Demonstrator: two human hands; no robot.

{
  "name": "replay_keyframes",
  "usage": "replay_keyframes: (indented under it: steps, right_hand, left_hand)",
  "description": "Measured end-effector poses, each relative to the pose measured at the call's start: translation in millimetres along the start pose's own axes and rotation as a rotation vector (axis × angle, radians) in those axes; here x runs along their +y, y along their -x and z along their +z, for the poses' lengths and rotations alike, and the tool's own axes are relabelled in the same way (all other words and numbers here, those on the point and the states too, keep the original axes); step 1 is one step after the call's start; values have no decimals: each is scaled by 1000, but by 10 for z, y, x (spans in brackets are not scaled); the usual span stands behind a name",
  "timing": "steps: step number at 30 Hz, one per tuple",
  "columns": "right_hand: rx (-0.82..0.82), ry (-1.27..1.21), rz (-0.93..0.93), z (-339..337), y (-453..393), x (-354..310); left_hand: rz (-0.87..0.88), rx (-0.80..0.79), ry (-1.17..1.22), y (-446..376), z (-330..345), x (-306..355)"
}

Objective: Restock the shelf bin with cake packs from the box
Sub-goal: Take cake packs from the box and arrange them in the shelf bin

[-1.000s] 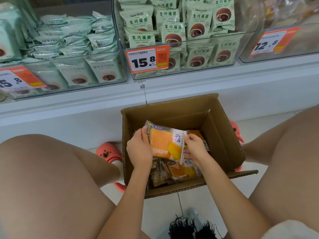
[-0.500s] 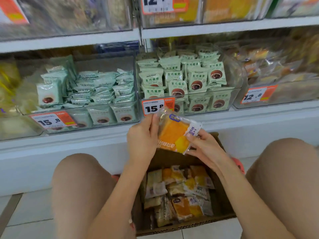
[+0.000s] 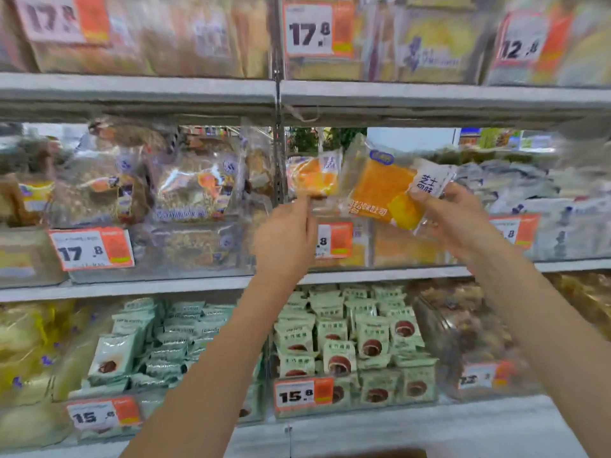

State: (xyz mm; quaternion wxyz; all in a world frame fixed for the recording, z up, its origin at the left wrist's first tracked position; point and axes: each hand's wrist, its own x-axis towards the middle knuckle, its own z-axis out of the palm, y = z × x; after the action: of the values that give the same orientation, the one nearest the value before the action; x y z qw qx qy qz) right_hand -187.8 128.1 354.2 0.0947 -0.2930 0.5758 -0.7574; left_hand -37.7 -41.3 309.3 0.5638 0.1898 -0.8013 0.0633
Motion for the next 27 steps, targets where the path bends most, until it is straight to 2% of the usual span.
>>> replay_keyframes:
  steps: [4, 9, 17, 20, 27]
  right_hand:
    - [34, 146, -114, 238, -682, -306]
    - [-3, 422, -206, 747, -1246, -142]
    - [-53, 559, -115, 1251, -1627, 458]
    - [-5, 647, -114, 1267, -1691, 521]
    - [-88, 845, -118, 1264, -1705, 571]
  left_hand:
    - [103, -7, -77, -360, 346, 43]
    - [100, 51, -124, -328, 732, -47]
    - [125, 111, -196, -307, 806, -101]
    - [123, 132, -189, -301, 820, -105]
    - [105, 146, -181, -283, 818, -88]
